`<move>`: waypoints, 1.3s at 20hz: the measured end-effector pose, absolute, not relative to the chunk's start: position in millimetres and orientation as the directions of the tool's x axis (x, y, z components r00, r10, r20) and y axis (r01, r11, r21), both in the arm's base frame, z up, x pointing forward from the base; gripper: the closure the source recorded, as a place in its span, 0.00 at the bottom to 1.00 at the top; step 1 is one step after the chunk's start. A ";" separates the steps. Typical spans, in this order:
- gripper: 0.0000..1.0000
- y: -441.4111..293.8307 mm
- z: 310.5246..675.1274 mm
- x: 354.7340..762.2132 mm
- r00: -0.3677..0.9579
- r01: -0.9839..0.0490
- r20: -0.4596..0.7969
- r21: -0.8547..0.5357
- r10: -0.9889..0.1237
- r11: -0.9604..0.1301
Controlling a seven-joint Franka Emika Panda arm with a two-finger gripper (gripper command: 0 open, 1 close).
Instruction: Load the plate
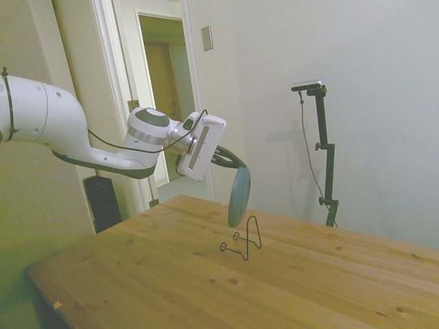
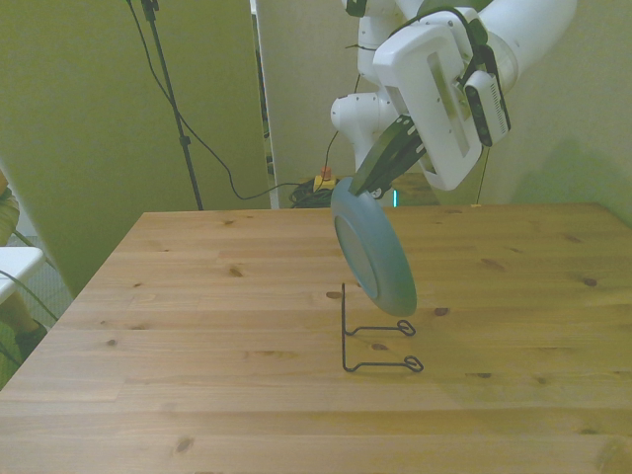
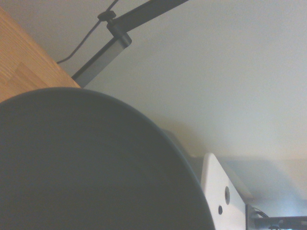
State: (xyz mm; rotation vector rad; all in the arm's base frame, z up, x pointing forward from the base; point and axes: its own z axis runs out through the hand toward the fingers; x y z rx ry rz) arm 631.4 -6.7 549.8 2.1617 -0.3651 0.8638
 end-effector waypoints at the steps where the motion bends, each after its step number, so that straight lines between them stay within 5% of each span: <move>1: 1.00 -6.9 548.4 631.2 0.733 -0.498 0.680 0.558 0.022 -0.664; 26: 1.00 -10.3 509.5 639.5 0.813 -0.386 0.574 0.661 0.102 -0.644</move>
